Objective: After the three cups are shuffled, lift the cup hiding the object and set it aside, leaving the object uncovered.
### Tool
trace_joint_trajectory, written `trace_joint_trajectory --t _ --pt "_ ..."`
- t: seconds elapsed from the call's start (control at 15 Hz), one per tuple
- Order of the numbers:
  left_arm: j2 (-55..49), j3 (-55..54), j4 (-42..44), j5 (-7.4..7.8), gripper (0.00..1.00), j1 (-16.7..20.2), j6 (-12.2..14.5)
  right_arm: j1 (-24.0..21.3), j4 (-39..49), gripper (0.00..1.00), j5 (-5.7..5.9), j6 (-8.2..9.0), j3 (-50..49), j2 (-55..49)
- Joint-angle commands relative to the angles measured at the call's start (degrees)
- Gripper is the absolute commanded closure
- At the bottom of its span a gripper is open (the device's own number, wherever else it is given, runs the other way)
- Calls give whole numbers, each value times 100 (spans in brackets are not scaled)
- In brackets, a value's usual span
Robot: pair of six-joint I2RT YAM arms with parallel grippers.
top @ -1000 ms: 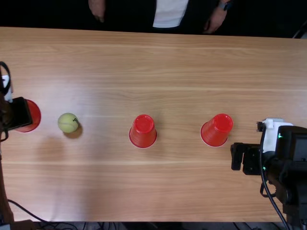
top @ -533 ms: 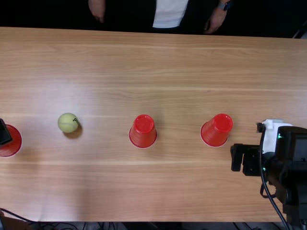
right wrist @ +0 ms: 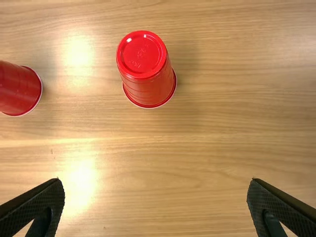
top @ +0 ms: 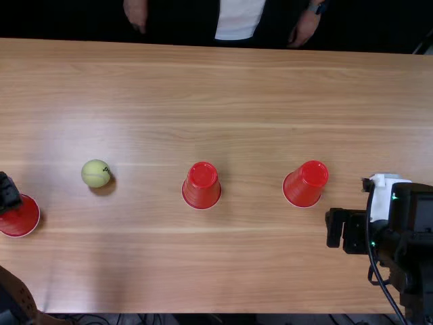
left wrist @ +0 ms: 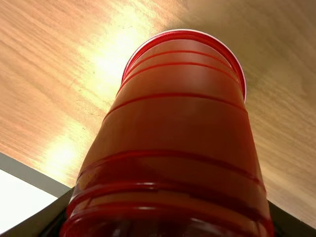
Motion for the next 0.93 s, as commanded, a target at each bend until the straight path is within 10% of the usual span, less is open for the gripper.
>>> trace_joint_trajectory --t 0.0,0.87 --pt "216 -33 -21 36 0 105 -26 -32 -5 0 -20 12 143 -88" --pt "-1436 635 -285 57 0 -344 -47 12 -26 0 -20 -30 407 -62"
